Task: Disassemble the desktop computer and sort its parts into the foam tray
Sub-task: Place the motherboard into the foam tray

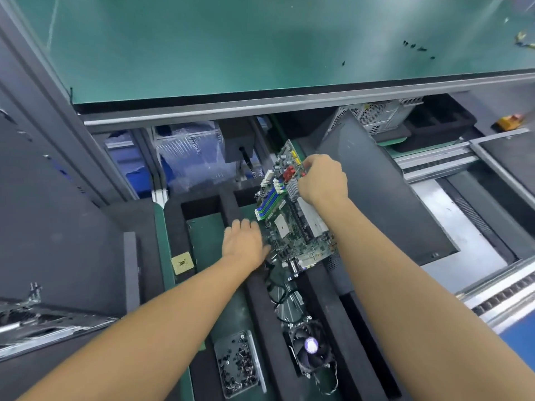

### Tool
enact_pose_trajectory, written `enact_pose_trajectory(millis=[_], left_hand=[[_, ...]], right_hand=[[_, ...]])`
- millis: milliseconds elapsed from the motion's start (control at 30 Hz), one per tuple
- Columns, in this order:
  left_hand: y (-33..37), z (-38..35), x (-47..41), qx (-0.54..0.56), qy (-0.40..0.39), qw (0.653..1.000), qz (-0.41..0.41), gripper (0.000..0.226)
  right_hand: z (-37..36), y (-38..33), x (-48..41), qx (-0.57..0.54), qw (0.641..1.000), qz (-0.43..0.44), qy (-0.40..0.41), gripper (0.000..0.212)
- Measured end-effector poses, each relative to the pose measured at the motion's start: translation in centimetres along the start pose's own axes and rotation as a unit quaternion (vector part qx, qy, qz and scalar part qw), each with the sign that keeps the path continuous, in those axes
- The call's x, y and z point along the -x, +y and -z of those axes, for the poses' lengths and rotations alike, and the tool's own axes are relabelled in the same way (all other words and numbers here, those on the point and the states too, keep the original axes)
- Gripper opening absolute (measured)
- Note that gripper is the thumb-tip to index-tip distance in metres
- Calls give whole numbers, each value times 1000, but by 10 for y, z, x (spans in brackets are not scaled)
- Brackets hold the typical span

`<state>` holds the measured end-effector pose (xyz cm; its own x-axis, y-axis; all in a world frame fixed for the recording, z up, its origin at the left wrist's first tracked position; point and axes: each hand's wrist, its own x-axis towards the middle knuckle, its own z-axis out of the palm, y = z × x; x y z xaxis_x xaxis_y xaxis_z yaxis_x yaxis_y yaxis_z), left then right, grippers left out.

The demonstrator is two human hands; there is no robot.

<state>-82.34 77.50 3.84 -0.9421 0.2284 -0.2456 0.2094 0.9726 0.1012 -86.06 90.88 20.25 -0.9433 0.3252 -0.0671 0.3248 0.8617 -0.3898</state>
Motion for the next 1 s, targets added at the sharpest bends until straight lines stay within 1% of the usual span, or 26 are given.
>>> enact_pose_trajectory(millis=[33, 133, 200, 233, 267, 300, 433, 533, 600, 667, 733, 800, 900, 1000], left_hand=[[1, -1, -6, -5, -4, 1000, 8, 54], [3, 0, -24, -67, -60, 996, 17, 24], [5, 0, -30, -107, -91, 990, 19, 18], [6, -1, -31, -120, -104, 987, 17, 26], [7, -3, -31, -135, -116, 984, 13, 40], [9, -6, -31, -150, -118, 982, 7, 47], [14, -16, -29, -182, -72, 980, -43, 44], [17, -18, -25, -179, -54, 980, -68, 17], [13, -18, -24, -159, -31, 984, -67, 25], [7, -15, -24, -134, 10, 988, -78, 30], [2, -8, -24, -121, 33, 988, -90, 33], [1, 2, -21, -107, 60, 987, -100, 31], [4, 16, -15, -89, 88, 987, -103, 25], [6, 24, -9, -86, 76, 988, -103, 24]], right_hand=[[-2, 1, 1, -1, 1000, 1, 2, 32], [-8, 2, 3, 4, 1000, 6, 8, 35], [-10, 5, 2, 1, 1000, 3, 8, 35], [-10, 7, 1, -1, 1000, 1, 7, 35], [-11, 7, 0, -1, 1000, -1, 6, 35], [-11, 8, 0, -1, 1000, -1, 5, 34], [-14, 7, -1, -5, 1000, 1, 6, 32], [-16, 8, -2, 0, 1000, 1, 11, 32], [-17, 9, -3, 4, 1000, 3, 15, 33], [-17, 9, -5, 10, 1000, 5, 18, 34], [-20, 8, -7, 13, 1000, 7, 17, 34], [-22, 8, -10, -2, 1000, -1, 5, 31], [-23, 13, -17, -39, 998, -41, -19, 26], [-22, 21, -25, -58, 995, -65, -39, 31]])
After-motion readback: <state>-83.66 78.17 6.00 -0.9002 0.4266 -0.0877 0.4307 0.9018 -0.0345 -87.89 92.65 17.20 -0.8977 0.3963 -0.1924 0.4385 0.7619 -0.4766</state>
